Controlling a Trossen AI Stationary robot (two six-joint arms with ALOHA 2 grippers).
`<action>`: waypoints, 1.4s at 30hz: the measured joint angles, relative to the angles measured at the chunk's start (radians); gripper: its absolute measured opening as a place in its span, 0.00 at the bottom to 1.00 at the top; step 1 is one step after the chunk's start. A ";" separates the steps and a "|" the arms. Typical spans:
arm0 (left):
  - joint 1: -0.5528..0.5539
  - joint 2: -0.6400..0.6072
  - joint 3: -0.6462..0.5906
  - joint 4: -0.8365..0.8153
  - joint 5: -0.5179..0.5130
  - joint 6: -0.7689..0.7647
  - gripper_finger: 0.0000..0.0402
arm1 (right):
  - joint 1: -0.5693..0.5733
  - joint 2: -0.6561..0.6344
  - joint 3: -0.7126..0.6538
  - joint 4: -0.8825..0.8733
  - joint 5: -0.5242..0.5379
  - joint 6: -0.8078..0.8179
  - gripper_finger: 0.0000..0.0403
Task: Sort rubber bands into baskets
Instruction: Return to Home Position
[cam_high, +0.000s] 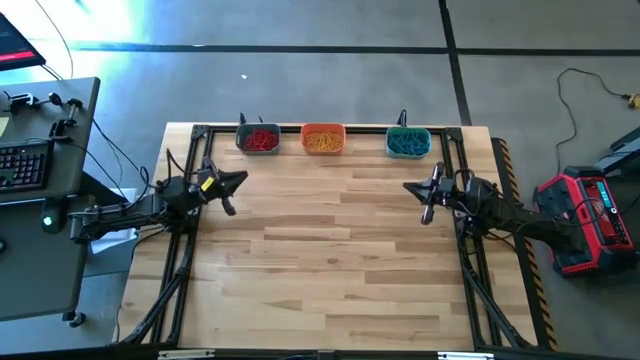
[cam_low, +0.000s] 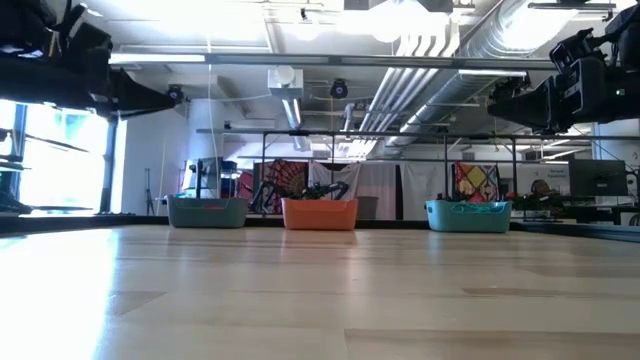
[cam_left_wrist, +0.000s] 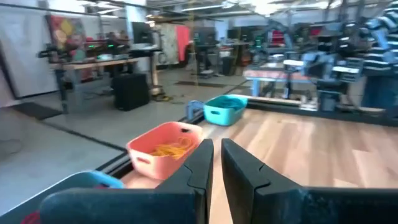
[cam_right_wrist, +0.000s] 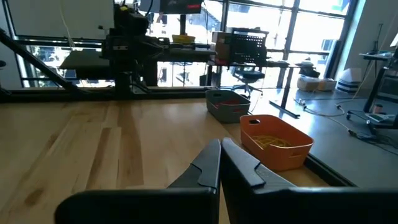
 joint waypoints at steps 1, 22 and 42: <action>0.006 0.002 0.000 0.002 0.027 -0.001 0.06 | 0.000 0.000 0.000 0.000 0.000 0.000 0.00; 0.085 0.010 0.000 -0.039 0.227 -0.023 0.06 | 0.000 0.000 0.000 -0.001 0.000 0.001 0.00; 0.084 0.010 0.000 -0.039 0.231 -0.094 0.06 | 0.000 0.000 0.001 -0.001 0.000 0.001 0.00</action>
